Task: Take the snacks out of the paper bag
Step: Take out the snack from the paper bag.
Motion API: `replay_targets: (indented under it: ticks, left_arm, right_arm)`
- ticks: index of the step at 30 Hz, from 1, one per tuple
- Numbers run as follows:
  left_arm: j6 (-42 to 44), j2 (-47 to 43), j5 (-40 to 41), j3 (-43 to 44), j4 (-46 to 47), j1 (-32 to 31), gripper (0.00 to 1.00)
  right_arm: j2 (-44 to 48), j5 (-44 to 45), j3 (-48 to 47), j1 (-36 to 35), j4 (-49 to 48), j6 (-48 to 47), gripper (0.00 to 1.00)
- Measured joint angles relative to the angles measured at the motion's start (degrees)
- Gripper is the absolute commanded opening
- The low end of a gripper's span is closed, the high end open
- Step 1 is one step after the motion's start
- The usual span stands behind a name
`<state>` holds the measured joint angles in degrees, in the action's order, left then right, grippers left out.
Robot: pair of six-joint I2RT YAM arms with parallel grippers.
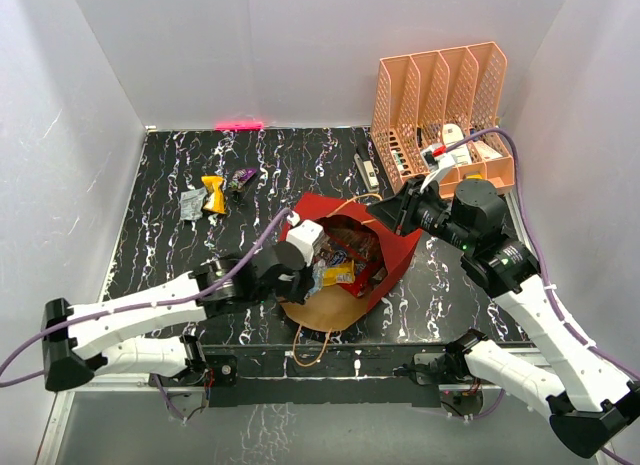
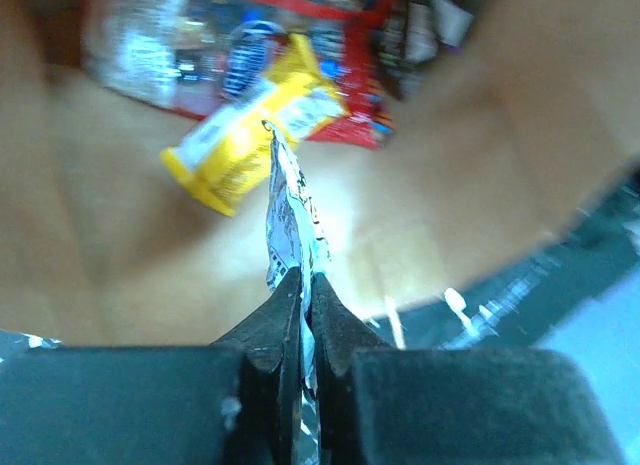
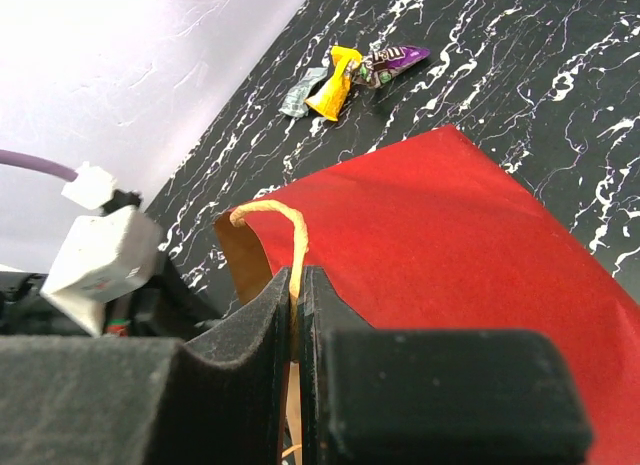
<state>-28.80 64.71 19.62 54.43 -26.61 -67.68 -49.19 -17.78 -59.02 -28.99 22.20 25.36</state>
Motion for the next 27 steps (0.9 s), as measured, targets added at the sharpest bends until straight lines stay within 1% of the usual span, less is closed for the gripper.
replay_targets:
  ticks: [4,7,12,16,18,20,23,27]
  left_arm:
    - [1.4,-4.8,-9.9,0.0,0.8,0.0,0.00]
    - [2.6,-7.0,-14.4,0.4,0.8,0.0,0.00]
    - [5.8,-7.6,-15.5,5.5,-0.5,0.0,0.00]
    - [9.0,-7.6,-13.4,11.7,-2.3,0.0,0.00]
    - [10.6,-7.7,-10.1,15.2,-3.5,0.0,0.00]
    - [11.2,-8.1,-4.8,17.9,-4.4,-0.1,0.00]
    - [11.1,-9.3,7.5,20.3,-5.6,-0.1,0.00]
    - [11.5,-12.0,22.3,20.2,-6.4,0.0,0.00]
  right_arm:
    - [0.0,-0.1,0.0,0.0,-0.1,0.0,0.07]
    - [0.0,-0.1,0.0,0.0,-0.2,0.0,0.07]
    - [0.0,-0.1,0.0,0.0,-0.1,-0.3,0.07]
    - [0.0,0.0,0.0,0.0,-0.1,-0.7,0.07]
    - [0.1,0.1,0.0,0.0,-0.1,-0.9,0.07]
    - [0.2,0.1,0.0,0.0,-0.1,-0.9,0.07]
    - [0.3,0.1,0.0,0.0,-0.1,-1.0,0.07]
    - [0.3,0.1,0.0,0.0,-0.1,-1.0,0.07]
